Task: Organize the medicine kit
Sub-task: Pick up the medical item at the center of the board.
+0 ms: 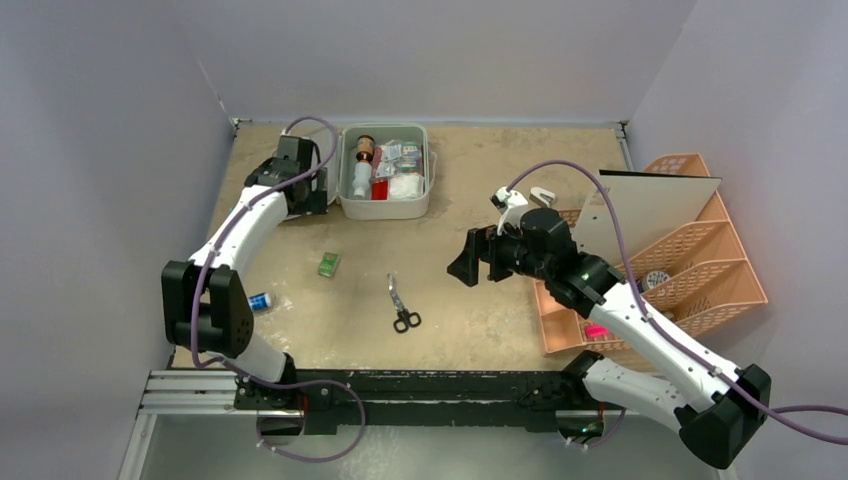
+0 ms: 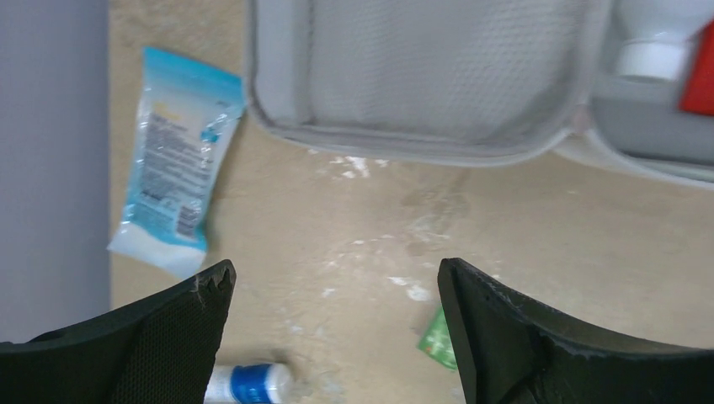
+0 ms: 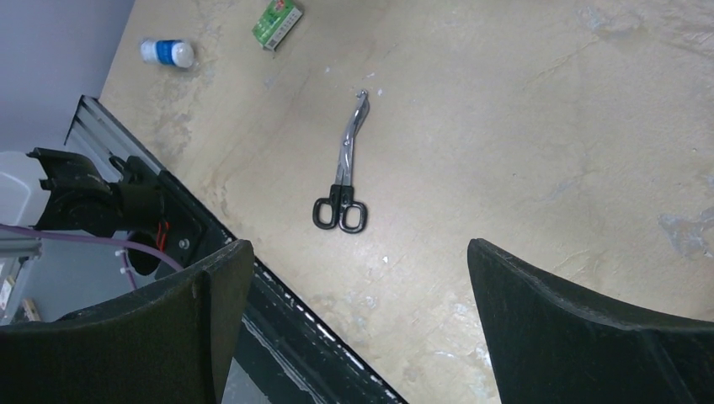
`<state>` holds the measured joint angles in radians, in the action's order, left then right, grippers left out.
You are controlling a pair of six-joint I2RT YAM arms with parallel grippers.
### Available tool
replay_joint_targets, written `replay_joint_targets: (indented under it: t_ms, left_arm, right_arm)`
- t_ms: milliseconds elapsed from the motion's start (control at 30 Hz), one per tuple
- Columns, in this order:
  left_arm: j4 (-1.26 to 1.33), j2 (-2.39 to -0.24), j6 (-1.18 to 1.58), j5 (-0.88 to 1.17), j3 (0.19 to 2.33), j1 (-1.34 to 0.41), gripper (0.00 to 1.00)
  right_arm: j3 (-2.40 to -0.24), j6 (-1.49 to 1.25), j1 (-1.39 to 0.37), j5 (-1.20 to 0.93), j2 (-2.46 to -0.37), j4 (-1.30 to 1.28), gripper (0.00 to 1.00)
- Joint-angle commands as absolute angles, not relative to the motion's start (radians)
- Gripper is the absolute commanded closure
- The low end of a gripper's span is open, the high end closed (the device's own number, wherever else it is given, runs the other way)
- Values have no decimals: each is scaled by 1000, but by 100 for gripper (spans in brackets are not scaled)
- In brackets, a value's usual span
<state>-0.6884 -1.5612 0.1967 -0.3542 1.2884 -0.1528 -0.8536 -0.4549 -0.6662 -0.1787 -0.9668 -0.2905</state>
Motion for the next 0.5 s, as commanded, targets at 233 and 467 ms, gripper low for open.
replay_joint_targets:
  t_ms: [233,467]
  left_arm:
    - [-367,-1444,-252,-537,1015,-24,16]
    - [-174,-1579,-334,-593,908,-2,19]
  right_arm:
    - [-925,-393,-663,-192,-921,-427,1]
    - [-932,-415,-664,-234,-920,-433,1]
